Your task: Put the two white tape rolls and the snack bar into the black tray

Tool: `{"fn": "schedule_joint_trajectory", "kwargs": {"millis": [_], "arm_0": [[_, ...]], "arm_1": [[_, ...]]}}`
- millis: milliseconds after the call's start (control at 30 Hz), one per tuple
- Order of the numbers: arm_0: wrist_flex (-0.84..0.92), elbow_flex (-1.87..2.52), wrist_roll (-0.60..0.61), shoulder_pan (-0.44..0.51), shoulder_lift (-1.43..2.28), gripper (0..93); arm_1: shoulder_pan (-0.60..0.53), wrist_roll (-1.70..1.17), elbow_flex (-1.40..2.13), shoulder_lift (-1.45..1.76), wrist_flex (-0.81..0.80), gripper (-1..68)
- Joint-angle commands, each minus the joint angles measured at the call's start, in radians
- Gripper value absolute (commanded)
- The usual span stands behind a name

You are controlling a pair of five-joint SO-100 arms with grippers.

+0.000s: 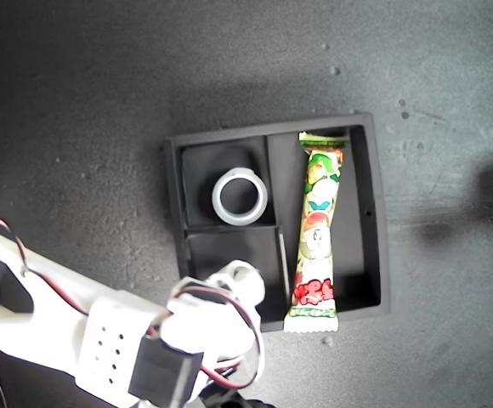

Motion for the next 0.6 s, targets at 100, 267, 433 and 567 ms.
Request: {"fn": "schedule_joint_trajectory", "kwargs": {"millis": [100,267,433,567], "arm_0": [[0.018,0.060,0.037,0.002,0.166,26.1],[0.020,0.313,0.058,-0.055,0.476,20.3],[0.009,0.851,0.020,-0.172,1.022,6.2],[-0.156,1.348,-0.028,-0.233,1.379,0.1]], "arm_1": [[0.003,-0.008,0.011,0.006,0.002,-0.4],[0.006,-0.011,0.011,0.006,0.002,-0.4],[0.012,-0.009,0.011,0.006,0.002,-0.4],[0.025,-0.011,0.011,0.006,0.003,-0.4]]}}
